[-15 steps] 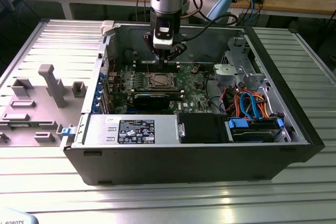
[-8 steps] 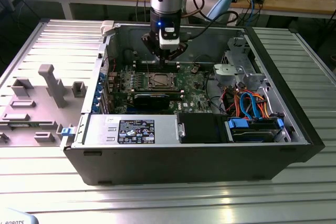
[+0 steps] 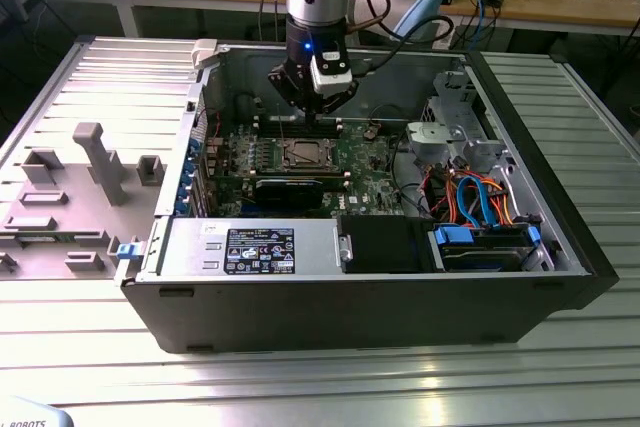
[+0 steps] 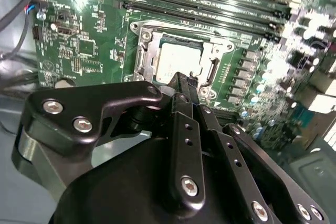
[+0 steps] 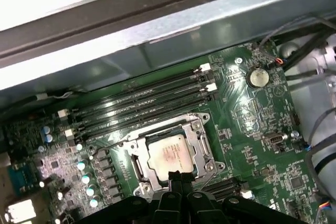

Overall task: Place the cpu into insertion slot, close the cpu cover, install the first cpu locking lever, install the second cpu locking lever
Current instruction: 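Install the first cpu locking lever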

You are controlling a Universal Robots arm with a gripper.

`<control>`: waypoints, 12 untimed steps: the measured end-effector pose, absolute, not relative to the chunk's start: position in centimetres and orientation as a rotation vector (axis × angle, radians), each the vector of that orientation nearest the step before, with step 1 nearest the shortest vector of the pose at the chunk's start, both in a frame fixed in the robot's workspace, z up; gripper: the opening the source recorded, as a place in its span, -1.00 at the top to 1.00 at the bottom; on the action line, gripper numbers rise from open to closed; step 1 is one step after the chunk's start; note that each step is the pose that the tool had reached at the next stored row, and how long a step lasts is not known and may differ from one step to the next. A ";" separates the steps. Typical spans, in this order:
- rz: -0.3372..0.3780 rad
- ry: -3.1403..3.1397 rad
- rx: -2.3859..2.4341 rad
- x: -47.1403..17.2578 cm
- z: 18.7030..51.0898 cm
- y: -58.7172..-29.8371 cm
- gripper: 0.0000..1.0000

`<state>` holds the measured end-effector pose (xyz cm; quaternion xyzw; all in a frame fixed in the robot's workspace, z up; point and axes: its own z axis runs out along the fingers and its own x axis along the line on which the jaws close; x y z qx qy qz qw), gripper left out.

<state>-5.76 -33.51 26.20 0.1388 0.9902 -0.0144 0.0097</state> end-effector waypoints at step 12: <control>-0.058 3.115 0.108 -5.8 26.2 -33.5 0.79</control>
